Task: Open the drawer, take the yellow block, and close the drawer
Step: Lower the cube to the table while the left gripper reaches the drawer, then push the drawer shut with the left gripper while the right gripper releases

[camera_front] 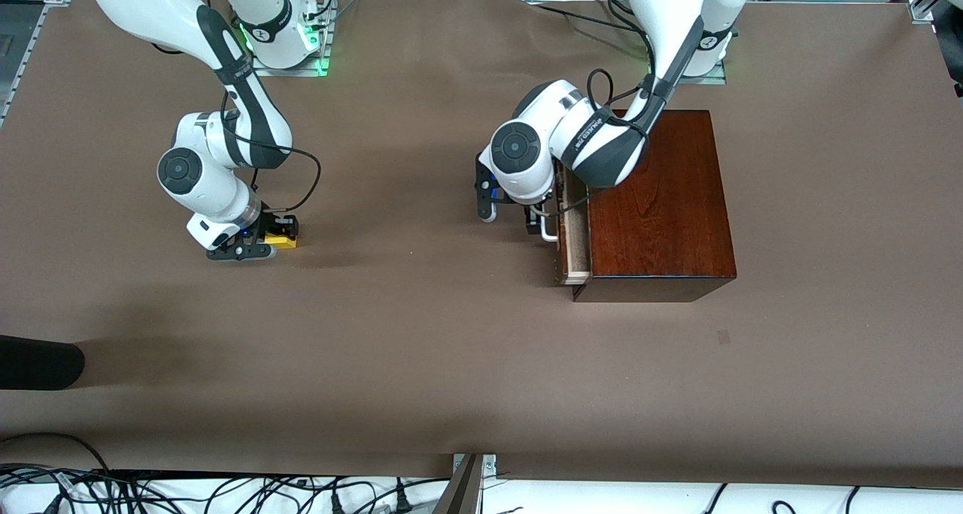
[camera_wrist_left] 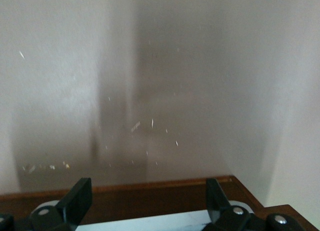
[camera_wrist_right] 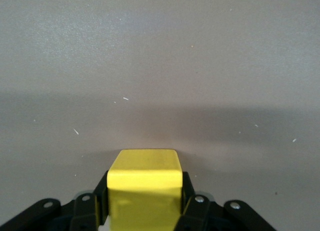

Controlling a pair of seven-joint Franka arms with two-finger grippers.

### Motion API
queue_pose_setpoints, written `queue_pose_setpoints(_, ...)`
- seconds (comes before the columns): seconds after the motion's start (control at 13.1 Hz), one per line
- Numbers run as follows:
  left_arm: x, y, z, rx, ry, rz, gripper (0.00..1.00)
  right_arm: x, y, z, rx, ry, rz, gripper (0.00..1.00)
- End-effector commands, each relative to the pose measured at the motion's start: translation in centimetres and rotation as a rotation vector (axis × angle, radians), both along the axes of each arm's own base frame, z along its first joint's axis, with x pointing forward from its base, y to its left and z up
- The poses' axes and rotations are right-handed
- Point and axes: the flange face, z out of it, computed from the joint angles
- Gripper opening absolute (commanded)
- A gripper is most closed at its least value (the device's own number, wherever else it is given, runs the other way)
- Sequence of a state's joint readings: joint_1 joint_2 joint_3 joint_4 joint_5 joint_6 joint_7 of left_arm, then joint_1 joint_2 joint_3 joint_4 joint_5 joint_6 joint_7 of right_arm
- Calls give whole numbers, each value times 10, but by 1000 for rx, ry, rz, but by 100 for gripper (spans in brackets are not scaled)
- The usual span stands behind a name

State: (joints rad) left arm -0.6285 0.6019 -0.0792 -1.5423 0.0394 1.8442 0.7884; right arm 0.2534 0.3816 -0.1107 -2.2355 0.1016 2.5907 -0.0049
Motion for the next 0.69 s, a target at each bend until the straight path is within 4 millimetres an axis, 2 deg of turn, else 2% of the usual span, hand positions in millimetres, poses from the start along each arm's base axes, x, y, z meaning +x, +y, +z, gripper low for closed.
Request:
queue_pose_setpoints(0.0,1,22,13,87,15,-24,100,1,-1,16,19,-41,11,100)
queue_pose_setpoints(0.15,0,26,16,117,22,-28,100,7,1,48,32,-90,18,100)
queue_pose_setpoints(0.31,0,26,16,117,20,-23,100,9,3,89,46,-104,25,100)
queue_pose_setpoints(0.46,0,24,21,112,14,-19,100,15,5,148,59,-99,42,100)
queue_pose_setpoints(0.54,1,24,34,96,1,2,100,19,8,180,66,-85,60,100)
queue_pose_setpoints(0.61,1,25,56,87,-32,46,100,24,11,211,73,-74,79,100)
